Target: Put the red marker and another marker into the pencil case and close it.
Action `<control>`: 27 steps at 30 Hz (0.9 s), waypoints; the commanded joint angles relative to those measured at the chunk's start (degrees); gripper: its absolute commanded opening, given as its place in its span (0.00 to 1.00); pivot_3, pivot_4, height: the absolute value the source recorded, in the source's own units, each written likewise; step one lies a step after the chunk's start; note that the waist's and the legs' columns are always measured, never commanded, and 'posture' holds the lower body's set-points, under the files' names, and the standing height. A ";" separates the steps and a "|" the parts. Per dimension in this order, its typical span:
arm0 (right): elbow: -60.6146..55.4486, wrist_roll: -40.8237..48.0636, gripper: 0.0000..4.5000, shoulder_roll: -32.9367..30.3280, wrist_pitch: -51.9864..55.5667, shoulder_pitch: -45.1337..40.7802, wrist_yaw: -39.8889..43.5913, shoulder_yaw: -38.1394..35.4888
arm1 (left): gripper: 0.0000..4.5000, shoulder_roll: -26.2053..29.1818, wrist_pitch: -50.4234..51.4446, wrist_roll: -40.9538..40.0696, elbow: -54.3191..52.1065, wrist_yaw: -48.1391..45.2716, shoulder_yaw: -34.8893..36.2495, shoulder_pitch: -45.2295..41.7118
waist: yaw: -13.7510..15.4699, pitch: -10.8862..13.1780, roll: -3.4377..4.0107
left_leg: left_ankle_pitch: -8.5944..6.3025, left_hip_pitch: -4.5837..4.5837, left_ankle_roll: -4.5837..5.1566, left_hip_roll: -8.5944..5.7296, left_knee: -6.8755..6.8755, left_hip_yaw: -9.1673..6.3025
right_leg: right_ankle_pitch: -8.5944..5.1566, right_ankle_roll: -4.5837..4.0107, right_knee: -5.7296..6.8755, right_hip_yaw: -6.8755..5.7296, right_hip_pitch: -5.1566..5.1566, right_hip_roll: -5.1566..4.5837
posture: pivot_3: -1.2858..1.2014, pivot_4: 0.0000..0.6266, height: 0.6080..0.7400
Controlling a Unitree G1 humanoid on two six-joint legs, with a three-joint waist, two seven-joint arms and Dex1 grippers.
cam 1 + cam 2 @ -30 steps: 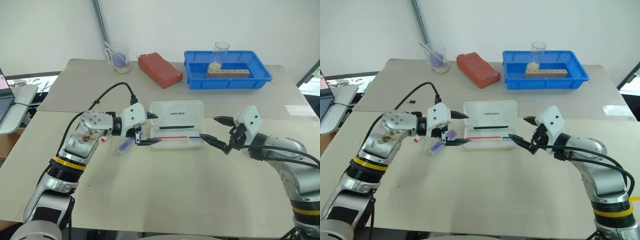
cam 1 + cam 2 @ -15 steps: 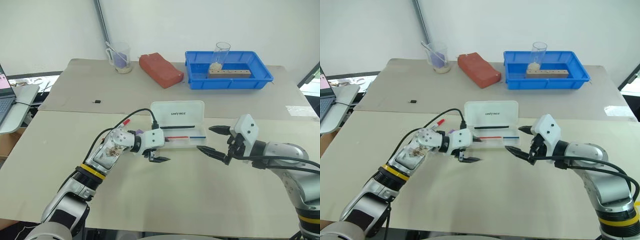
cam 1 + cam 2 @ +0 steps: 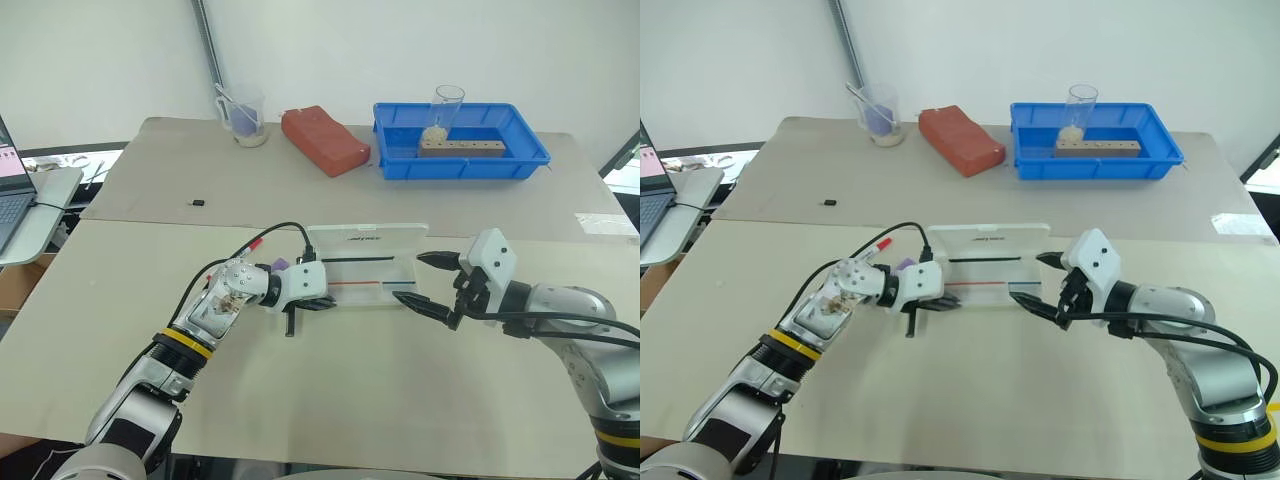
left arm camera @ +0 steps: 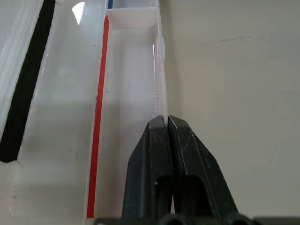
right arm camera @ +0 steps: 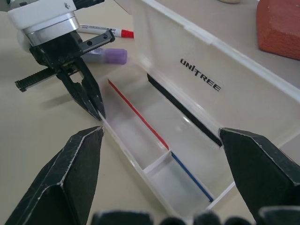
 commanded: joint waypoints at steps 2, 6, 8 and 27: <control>-2.61 2.44 0.96 -2.16 1.01 -0.43 2.50 -1.16 | 0.01 3.41 4.12 -3.28 -10.00 -3.31 1.59 3.68 | -0.09 -0.02 0.03 | 0.00 -0.01 0.00 0.01 -0.01 -0.01 | 0.00 -0.01 0.01 -0.01 0.00 0.01 | 0.52 0.24 1.00; -3.34 3.55 0.96 -3.63 1.96 0.95 4.04 -1.18 | 0.01 5.50 4.73 -3.48 -12.79 -3.59 1.63 6.24 | 0.11 0.00 0.01 | 0.00 0.03 0.00 0.03 0.00 -0.04 | -0.01 -0.02 0.02 -0.04 0.02 0.01 | 0.52 0.24 1.00; -3.73 3.95 0.96 -3.88 2.40 1.57 4.28 -1.09 | 0.01 5.78 4.58 -3.45 -13.04 -3.44 1.69 6.77 | 0.20 0.00 0.00 | 0.00 0.03 0.00 0.02 0.02 -0.07 | -0.01 -0.02 0.01 -0.16 0.01 -0.05 | 0.52 0.24 1.00; -4.33 6.51 0.96 -5.02 5.03 0.13 5.12 -1.22 | 0.98 10.83 6.61 -7.81 -22.08 -3.82 7.74 8.09 | 0.01 0.00 0.00 | 0.02 -0.09 0.03 0.01 0.03 -0.15 | -0.02 -0.04 0.01 -0.28 0.02 -0.08 | 0.52 0.24 1.00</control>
